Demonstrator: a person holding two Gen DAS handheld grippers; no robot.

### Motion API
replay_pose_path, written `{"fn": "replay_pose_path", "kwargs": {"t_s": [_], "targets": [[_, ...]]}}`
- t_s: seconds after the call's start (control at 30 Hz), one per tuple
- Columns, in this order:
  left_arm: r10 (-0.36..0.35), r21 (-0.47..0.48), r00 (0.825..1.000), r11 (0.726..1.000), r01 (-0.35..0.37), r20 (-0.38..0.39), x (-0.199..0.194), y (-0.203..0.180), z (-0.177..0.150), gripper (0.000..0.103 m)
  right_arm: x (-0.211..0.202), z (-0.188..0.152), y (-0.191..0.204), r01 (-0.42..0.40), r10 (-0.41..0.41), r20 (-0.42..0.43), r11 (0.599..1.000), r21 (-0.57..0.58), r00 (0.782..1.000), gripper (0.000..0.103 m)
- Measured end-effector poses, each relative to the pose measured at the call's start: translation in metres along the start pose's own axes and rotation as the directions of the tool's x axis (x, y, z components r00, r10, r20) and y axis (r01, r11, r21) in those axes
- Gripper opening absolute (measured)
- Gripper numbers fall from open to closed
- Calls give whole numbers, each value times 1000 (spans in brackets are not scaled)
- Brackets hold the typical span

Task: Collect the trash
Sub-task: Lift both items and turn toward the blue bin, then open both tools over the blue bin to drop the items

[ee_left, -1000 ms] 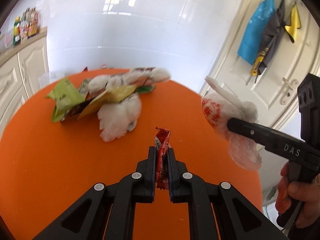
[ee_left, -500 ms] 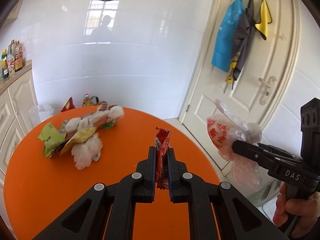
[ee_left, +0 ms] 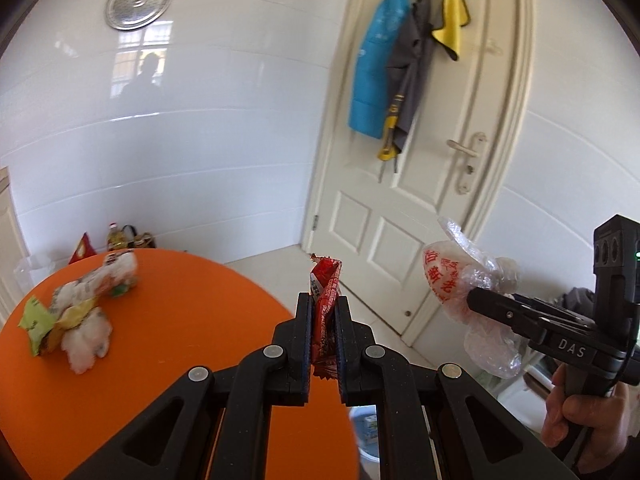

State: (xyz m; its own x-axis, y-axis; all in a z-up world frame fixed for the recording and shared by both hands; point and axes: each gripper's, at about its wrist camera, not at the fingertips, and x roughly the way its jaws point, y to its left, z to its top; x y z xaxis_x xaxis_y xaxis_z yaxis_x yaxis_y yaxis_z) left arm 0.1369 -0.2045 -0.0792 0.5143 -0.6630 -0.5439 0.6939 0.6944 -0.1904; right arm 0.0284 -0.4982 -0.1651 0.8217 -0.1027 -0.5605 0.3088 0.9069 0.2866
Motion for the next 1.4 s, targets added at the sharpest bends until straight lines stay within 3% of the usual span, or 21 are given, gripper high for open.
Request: {"fn": "replay_pose_path", "kwargs": {"t_s": [0.27,0.5,0.67,0.93,1.2,1.3,1.4], "targets": [[-113,65,991,991,118,-77,58,-52,8,6,-20,-18,-70,123,-122,-16,988,98,992,43],[-179,96,951,973,208,-253,145,-90,-7,6,-4,-59,-144,231,-208,-121,948,219,971,43],[-204,77,896,964,254,-395,220,-110,-22,6,22,-102,-192,286,-221,-228,906,311,948,43],[-212,-8,775,966,259,-596,345,-117,-44,6,65,-151,-257,362,-214,-364,836,411,906,43],[-164,-7,690,974,225,-705,444,-126,-57,8,93,-178,-282,388,-189,-423,802,455,886,46],[-170,-29,663,975,219,-729,469,-130,-67,14,104,-183,-290,399,-183,-443,791,465,878,46],[-160,-27,656,978,208,-737,489,-130,-68,39,112,-186,-296,401,-173,-452,782,477,875,49]]}}
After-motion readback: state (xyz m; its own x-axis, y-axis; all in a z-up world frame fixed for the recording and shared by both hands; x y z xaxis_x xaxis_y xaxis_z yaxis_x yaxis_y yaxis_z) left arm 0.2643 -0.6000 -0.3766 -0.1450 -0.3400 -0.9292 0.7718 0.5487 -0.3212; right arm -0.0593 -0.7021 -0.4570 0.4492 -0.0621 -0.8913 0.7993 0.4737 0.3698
